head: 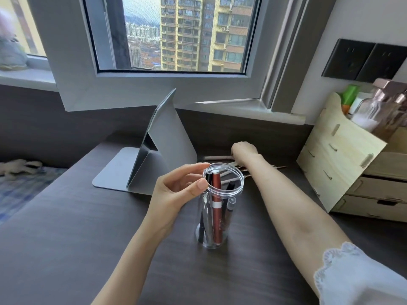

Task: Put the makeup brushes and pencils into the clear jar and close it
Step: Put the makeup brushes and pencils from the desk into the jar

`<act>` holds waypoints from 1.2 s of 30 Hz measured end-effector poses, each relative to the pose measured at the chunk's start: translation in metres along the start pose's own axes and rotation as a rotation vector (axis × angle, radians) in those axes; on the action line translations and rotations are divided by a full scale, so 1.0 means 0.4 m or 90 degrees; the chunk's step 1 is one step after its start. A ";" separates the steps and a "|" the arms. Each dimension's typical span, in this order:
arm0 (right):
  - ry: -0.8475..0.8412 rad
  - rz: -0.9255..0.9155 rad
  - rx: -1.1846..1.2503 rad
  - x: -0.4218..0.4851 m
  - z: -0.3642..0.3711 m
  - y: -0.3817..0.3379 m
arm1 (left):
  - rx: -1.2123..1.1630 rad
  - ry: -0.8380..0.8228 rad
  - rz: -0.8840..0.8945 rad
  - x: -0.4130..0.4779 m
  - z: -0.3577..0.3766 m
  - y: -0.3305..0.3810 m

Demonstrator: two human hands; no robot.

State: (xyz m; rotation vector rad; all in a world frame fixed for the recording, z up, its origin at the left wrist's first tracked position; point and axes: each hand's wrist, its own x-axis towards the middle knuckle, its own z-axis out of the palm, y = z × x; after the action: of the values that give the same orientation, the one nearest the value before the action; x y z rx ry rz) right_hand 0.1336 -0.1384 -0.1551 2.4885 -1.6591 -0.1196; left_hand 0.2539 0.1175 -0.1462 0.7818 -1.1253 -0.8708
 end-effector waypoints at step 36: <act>0.292 -0.339 0.269 -0.485 -0.268 -0.042 | -0.006 0.006 -0.009 -0.008 0.009 0.011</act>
State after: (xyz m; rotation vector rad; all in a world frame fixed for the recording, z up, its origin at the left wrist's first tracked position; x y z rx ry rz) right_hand 0.0898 0.0554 -0.0553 2.8946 -0.8865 0.7573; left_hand 0.2505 0.1221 -0.1426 0.7861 -1.1076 -0.8838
